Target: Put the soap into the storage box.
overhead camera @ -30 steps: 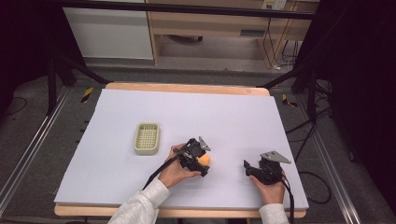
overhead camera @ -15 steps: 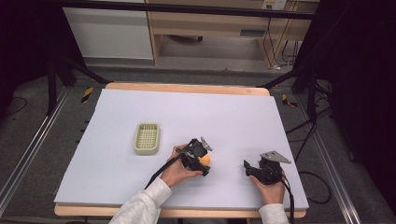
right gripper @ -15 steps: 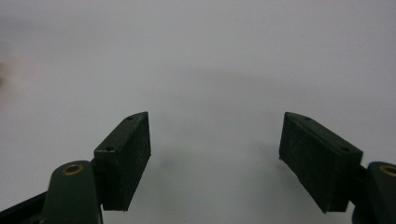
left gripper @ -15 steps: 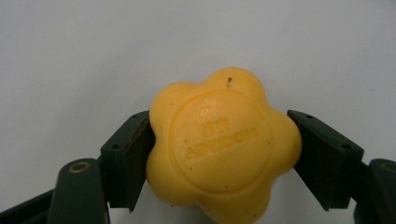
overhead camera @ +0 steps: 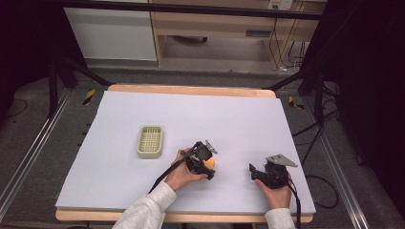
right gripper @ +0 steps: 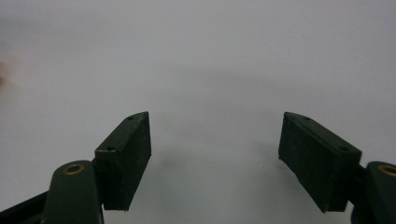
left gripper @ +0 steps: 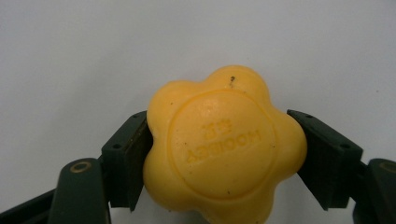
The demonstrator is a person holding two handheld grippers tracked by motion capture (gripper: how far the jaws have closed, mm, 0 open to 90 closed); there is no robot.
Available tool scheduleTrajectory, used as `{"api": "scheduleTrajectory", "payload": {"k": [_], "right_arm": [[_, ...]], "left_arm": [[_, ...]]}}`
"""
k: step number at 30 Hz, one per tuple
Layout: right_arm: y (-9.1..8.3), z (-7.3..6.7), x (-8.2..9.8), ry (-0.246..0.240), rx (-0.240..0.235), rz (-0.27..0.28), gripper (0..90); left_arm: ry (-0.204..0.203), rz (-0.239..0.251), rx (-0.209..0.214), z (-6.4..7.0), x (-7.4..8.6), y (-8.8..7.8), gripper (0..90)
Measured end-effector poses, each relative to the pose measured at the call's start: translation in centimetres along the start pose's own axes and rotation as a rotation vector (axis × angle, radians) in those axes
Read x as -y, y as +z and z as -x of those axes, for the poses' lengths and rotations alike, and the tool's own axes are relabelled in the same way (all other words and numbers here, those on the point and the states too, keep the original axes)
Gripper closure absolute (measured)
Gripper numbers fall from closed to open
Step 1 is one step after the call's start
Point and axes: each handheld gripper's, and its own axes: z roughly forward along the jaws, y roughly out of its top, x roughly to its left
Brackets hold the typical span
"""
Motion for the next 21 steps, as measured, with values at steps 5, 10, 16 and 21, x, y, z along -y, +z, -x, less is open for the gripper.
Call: {"api": "scheduleTrajectory", "payload": {"k": [5, 10, 16, 21], "right_arm": [[0.01, 0.0, 0.0, 0.0, -0.001, 0.0, 25.8], [0.02, 0.01, -0.01, 0.001, -0.002, -0.001, 26.0], [0.0, 0.02, -0.01, -0.001, -0.003, -0.001, 26.0], [0.02, 0.04, -0.01, 0.001, -0.004, 0.0, 26.0]], "left_arm": [[-0.004, -0.003, -0.001, 0.0, -0.03, 0.0, 26.1], [-0.009, -0.005, -0.004, 0.04, -0.06, -0.01, 26.2], [-0.011, -0.004, -0.001, 0.0, -0.05, -0.03, 26.3], [-0.015, -0.012, 0.0, -0.14, 0.06, -0.32, 26.3]]}}
